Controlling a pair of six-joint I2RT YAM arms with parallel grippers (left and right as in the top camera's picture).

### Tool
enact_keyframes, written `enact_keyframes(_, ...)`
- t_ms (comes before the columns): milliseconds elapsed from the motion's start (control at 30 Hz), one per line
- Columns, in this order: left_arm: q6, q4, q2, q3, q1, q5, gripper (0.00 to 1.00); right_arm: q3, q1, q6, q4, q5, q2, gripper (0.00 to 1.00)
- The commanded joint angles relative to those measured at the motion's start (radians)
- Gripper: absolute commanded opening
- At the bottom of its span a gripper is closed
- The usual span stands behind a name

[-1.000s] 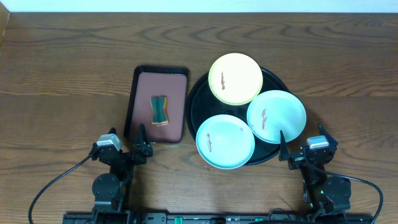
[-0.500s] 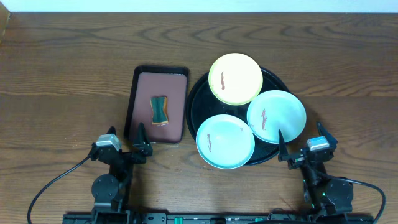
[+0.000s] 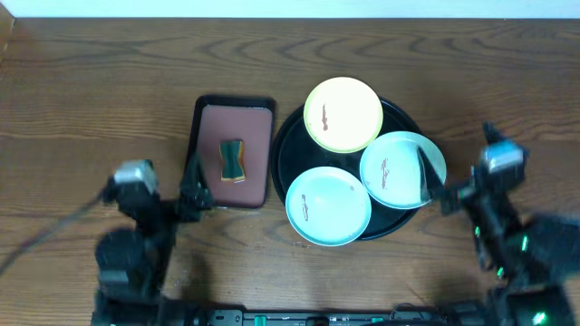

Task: Clean dirty plates on tray and stack at the side
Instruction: 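Lower the left gripper onto the green-yellow sponge in the tray, then grasp the sponge with the left gripper and lift it from the water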

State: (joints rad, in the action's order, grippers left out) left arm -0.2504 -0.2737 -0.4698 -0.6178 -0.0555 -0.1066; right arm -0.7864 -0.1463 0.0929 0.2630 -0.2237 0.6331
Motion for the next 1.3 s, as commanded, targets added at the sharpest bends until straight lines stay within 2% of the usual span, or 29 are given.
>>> enact_keyframes(0, 0.022, -0.15, -0.235, -0.25, -0.002, -0.175, 0.9, -0.243, 0.001, -0.011, 0.161, -0.15, 0.231, 0.99)
enact_keyframes(167, 0.022, -0.489, -0.568, -0.586, -0.002, -0.233, 0.9, -0.586, 0.001, 0.124, 0.534, -0.153, 0.546, 0.99)
enact_keyframes(267, 0.029, -0.569, -0.69, -0.674, -0.002, -0.233, 0.9, -0.687, 0.001, 0.105, 0.601, -0.182, 0.641, 0.99)
enact_keyframes(500, 0.007, -0.594, -0.822, -0.678, -0.002, -0.285, 0.9, -0.705, 0.001, -0.01, 0.642, -0.249, 0.688, 0.99)
enact_keyframes(567, 0.006, -0.594, -0.858, -0.665, -0.003, -0.238, 0.83, -0.704, 0.001, -0.01, 0.656, -0.248, 0.689, 0.99)
enact_keyframes(633, 0.006, -0.598, -0.91, -0.645, -0.003, -0.193, 0.82, -0.703, 0.001, -0.014, 0.665, -0.216, 0.694, 0.99)
enact_keyframes(767, 0.005, -0.621, -1.044, -0.629, -0.025, -0.187, 0.77, -0.702, 0.002, -0.148, 0.691, -0.096, 0.732, 0.99)
enact_keyframes(900, -0.007, -0.612, -1.194, -0.629, -0.061, -0.122, 0.72, -0.702, 0.002, -0.219, 0.729, -0.192, 0.76, 0.99)
enact_keyframes(1067, -0.054, -0.576, -1.349, -0.629, -0.074, 0.026, 0.55, -0.702, 0.003, -0.225, 0.735, -0.112, 0.77, 0.96)
enact_keyframes(1133, -0.069, -0.54, -1.399, -0.629, -0.073, 0.016, 0.51, -0.702, 0.003, -0.243, 0.769, -0.063, 0.785, 0.88)
enact_keyframes(1200, -0.069, -0.515, -1.433, -0.629, -0.073, -0.008, 0.4, -0.702, 0.003, -0.242, 0.8, -0.056, 0.808, 0.85)
enact_keyframes(1267, -0.069, -0.501, -1.458, -0.629, -0.074, -0.023, 0.33, -0.702, 0.004, -0.242, 0.82, -0.053, 0.837, 0.78)
